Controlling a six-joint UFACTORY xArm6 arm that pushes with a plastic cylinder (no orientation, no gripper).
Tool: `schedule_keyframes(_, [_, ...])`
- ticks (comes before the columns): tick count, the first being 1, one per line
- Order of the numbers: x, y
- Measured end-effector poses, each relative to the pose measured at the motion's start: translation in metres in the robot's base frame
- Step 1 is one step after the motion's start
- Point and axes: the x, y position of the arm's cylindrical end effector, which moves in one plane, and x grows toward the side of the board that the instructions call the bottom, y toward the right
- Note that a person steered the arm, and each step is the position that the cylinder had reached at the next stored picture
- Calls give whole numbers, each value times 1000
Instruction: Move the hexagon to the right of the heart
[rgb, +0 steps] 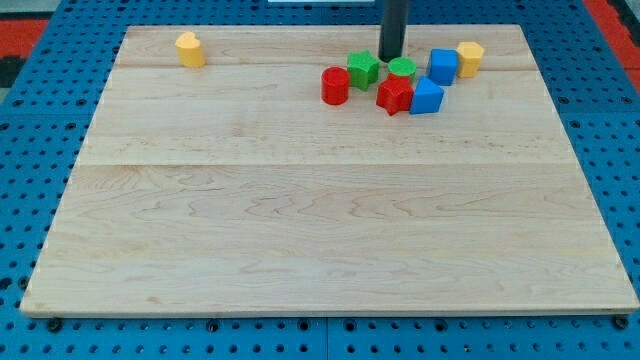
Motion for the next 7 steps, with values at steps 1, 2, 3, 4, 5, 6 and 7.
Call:
schedule_keyframes(1, [-1, 34])
schedule_keyframes(2, [-19, 18])
schedule_keyframes(3, [-29, 61])
schedule_keyframes(4, [-22, 147])
schedule_keyframes(5, [18, 154])
schedule_keyframes(6, [-12, 95])
schedule_keyframes(7, [-36, 38])
